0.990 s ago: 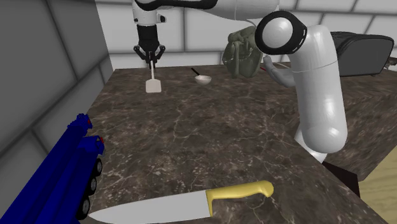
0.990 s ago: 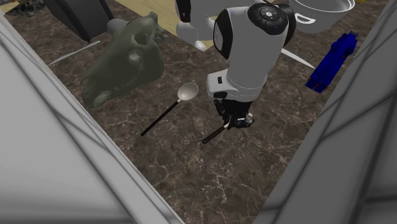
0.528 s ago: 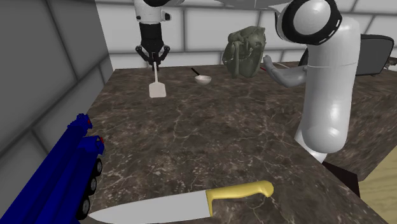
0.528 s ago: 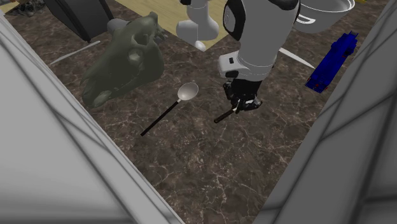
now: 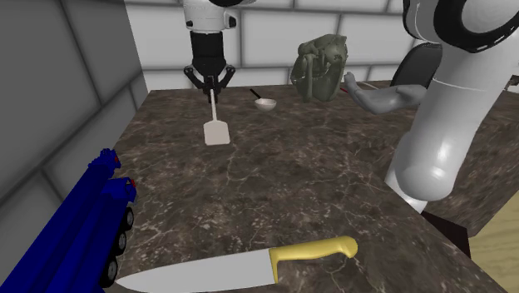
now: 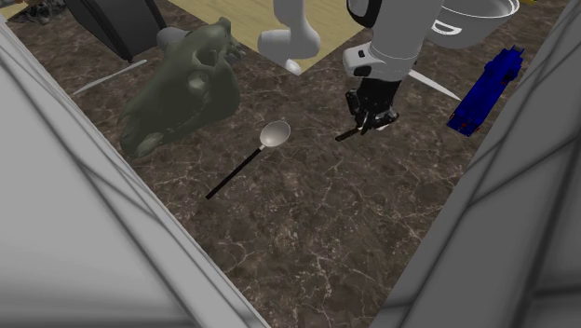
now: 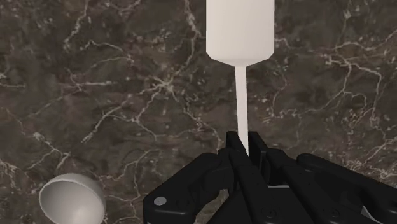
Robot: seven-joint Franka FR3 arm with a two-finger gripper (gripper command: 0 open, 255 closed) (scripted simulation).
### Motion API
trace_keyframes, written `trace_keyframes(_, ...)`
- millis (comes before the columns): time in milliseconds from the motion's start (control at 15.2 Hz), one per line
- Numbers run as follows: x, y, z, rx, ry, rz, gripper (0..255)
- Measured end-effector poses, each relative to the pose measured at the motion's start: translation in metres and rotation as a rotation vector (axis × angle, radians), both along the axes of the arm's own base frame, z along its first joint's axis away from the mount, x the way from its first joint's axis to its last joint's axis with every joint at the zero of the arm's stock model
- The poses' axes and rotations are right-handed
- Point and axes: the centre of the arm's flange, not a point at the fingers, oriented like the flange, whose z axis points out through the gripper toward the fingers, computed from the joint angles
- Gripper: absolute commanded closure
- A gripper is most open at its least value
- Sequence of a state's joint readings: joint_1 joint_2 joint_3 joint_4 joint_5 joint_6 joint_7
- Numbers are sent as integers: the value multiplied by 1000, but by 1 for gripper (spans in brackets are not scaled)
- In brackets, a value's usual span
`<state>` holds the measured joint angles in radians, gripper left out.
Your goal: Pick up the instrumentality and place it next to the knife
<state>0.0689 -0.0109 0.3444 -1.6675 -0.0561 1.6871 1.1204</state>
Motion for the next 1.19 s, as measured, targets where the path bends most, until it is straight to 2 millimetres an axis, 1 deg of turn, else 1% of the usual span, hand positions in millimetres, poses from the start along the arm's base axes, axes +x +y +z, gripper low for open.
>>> trace_keyframes(66, -11, 5, -2, 0, 0, 0, 255)
trace_keyframes(198, -37, 18, 0, 0, 0, 0, 255)
trace_keyframes(462, -80, 42, 1, 0, 0, 0, 255)
trace_keyframes(594, -106, 51, 0, 0, 0, -1, 255)
trace_keyframes(858, -153, 74, 4, 0, 0, 0, 255)
trace_keyframes(990, -175, 83, -1, 0, 0, 0, 255)
trace_keyframes(1122, -198, 96, 0, 0, 0, 0, 255)
trace_keyframes(1188, -206, 98, -3, 0, 0, 0, 255)
